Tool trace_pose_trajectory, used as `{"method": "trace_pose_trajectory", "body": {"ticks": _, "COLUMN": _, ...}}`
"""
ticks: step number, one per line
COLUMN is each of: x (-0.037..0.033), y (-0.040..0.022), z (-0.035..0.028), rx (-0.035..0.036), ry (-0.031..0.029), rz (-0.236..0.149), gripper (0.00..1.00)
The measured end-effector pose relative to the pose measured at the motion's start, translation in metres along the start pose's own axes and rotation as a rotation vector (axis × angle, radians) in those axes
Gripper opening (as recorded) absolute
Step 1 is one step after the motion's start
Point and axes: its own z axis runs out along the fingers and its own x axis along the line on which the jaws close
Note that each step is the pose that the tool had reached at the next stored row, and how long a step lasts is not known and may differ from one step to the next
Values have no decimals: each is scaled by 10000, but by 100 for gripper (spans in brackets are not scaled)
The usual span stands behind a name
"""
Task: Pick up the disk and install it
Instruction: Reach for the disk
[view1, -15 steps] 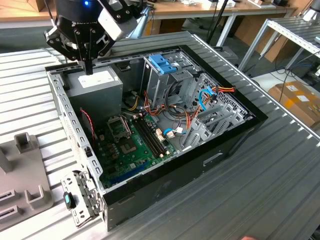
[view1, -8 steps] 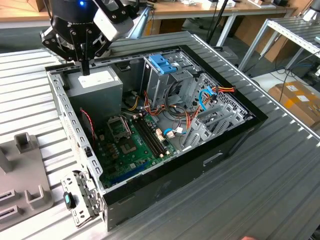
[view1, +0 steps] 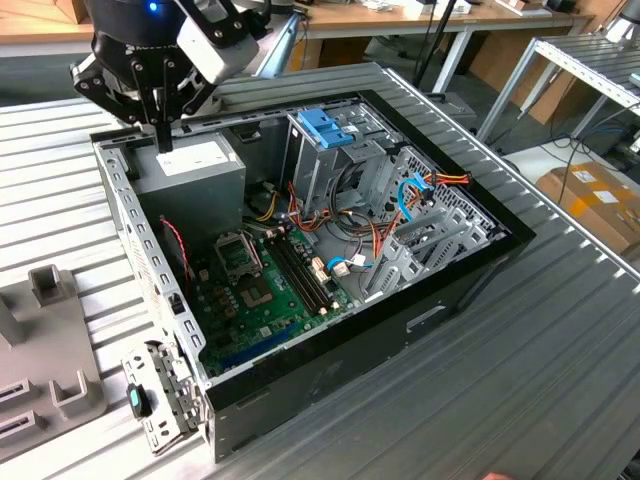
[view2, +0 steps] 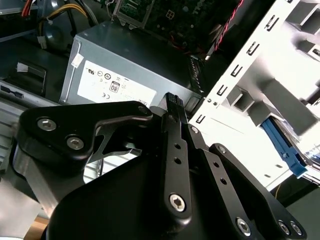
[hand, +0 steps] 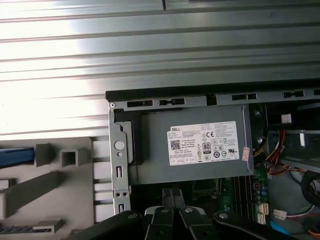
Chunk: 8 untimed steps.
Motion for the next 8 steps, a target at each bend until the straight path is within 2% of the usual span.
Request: {"method": "trace_pose_trajectory", "body": {"ticks": 8, "x": 54, "y": -4, "z": -1, "rx": -2, "ry": 0, "rz": 1, "gripper": 11}}
